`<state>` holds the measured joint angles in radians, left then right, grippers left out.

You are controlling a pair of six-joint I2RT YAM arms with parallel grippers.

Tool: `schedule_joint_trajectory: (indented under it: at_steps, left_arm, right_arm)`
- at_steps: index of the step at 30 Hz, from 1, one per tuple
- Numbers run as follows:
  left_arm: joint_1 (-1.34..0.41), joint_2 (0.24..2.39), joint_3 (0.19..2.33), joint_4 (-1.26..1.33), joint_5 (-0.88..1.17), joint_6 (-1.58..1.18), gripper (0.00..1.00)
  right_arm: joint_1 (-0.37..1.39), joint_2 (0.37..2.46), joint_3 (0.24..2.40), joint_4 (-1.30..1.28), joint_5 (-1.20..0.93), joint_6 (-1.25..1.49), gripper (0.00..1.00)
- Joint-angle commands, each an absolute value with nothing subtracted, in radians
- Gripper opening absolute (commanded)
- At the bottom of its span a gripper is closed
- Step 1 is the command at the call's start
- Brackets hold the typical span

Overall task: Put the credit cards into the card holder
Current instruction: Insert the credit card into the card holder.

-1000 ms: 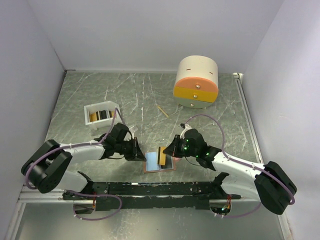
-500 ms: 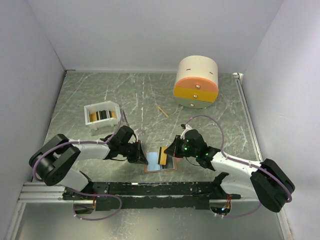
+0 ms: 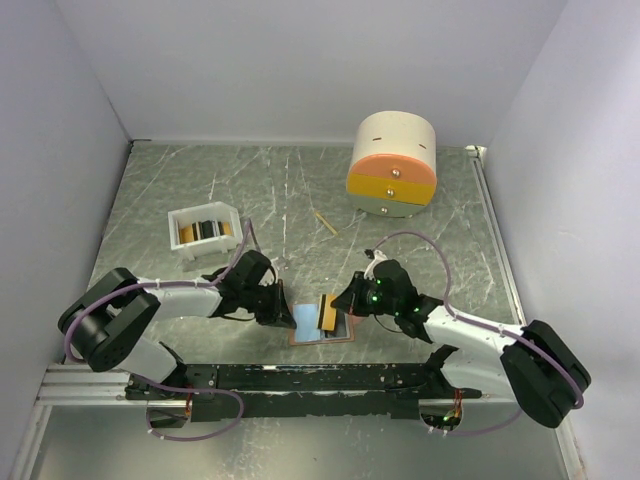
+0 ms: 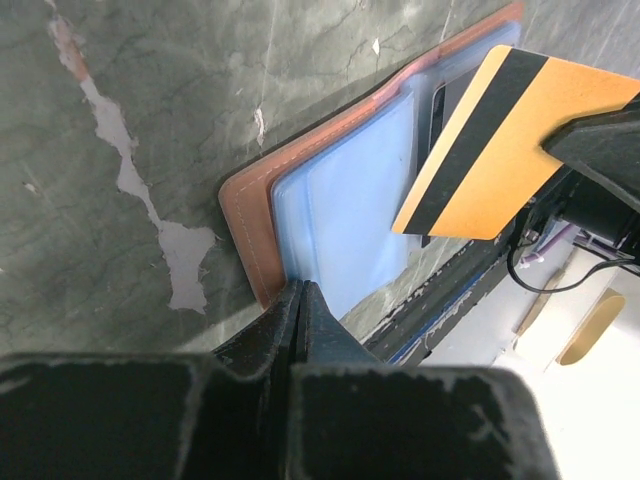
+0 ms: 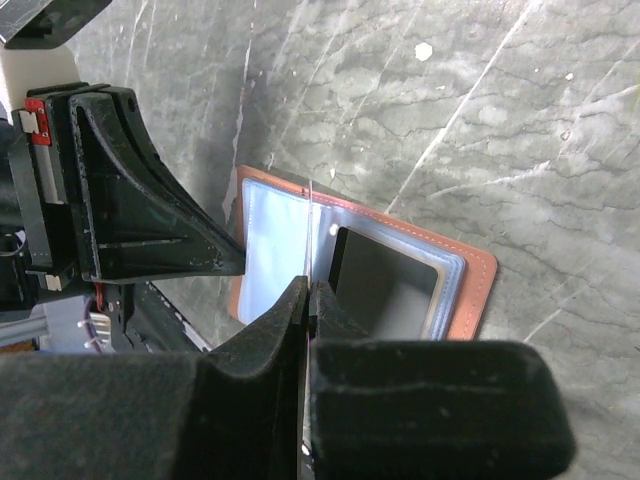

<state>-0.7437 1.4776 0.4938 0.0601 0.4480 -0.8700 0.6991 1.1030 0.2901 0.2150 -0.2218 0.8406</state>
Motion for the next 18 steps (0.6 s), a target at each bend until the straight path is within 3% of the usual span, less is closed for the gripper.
schedule_joint_trajectory:
  at_steps: [1, 18]
  left_arm:
    - [-0.750, 1.495, 0.523, -0.013, 0.316, -0.810, 0.07]
    - [-0.756, 1.488, 0.554, -0.057, 0.308, -0.812, 0.07]
  right_arm:
    - [0.673, 1.077, 0.319, 0.165, -0.227, 0.797, 0.00]
    - [0.655, 1.061, 0.325, 0.217, -0.214, 0.805, 0.00]
